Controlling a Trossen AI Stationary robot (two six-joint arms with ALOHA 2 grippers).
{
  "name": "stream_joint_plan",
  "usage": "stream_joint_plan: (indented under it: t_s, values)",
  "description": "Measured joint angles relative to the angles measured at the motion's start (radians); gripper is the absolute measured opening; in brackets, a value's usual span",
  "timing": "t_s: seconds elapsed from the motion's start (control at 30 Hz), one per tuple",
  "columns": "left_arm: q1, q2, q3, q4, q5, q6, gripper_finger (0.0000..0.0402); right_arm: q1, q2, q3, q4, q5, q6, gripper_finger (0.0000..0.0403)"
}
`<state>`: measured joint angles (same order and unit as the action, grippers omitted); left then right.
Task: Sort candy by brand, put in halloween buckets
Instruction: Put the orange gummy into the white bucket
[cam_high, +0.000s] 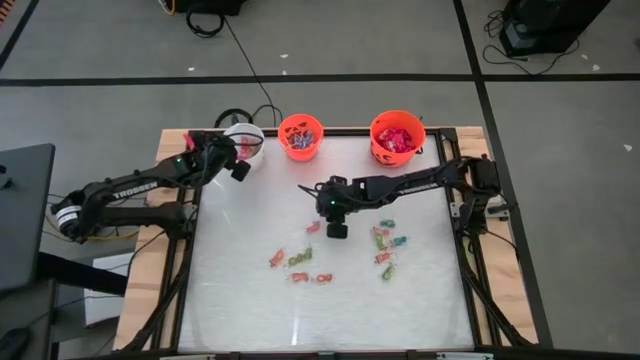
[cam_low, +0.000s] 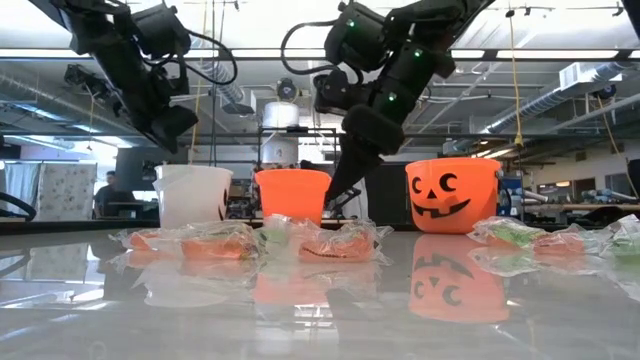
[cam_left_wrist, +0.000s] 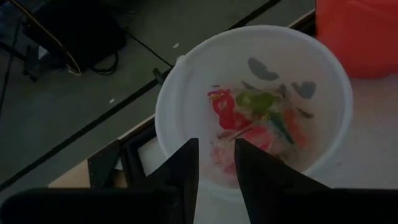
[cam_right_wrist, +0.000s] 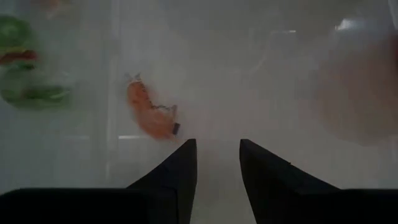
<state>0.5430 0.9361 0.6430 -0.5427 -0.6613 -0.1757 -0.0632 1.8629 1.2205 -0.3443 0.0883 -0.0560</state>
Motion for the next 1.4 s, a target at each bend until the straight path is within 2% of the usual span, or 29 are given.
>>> stream_joint_plan:
  t_s: [0.13, 0.23, 0.4, 0.53, 0.63, 0.83, 1.03, 1.2, 1.4]
  values:
    - [0.000, 0.034, 0.000, 0.000, -0.001, 0.035, 0.0110, -0.013, 0.000, 0.000, 0.000, 0.000, 0.083, 0.0133]
    - [0.000, 0.088, 0.000, -0.012, -0.062, 0.023, 0.0104, -0.014, 0.000, 0.000, 0.012, 0.002, 0.134, 0.0133]
    - [0.000, 0.209, 0.003, -0.033, -0.180, -0.043, 0.0073, -0.009, 0.000, 0.000, 0.030, 0.056, 0.185, 0.0132]
    - [0.000, 0.266, 0.007, -0.041, -0.199, -0.029, 0.0040, -0.009, 0.000, 0.000, 0.029, 0.043, 0.180, 0.0132]
    - [-0.004, 0.282, 0.020, -0.102, -0.108, -0.035, 0.0021, -0.009, 0.000, 0.000, 0.029, 0.011, 0.180, 0.0132]
    - [-0.042, 0.213, 0.055, -0.114, 0.094, -0.039, 0.0006, -0.002, 0.000, 0.000, 0.013, -0.030, 0.190, 0.0132]
    - [-0.102, 0.107, 0.057, -0.156, 0.108, -0.062, 0.0014, 0.009, 0.000, 0.000, -0.028, -0.015, 0.248, 0.0132]
    - [-0.139, 0.032, 0.073, -0.155, 0.226, -0.063, 0.0015, 0.037, 0.000, 0.000, -0.085, 0.076, 0.289, 0.0132]
    - [-0.146, 0.024, 0.086, -0.069, 0.290, -0.073, 0.0016, 0.059, 0.000, 0.000, -0.057, 0.089, 0.265, 0.0132]
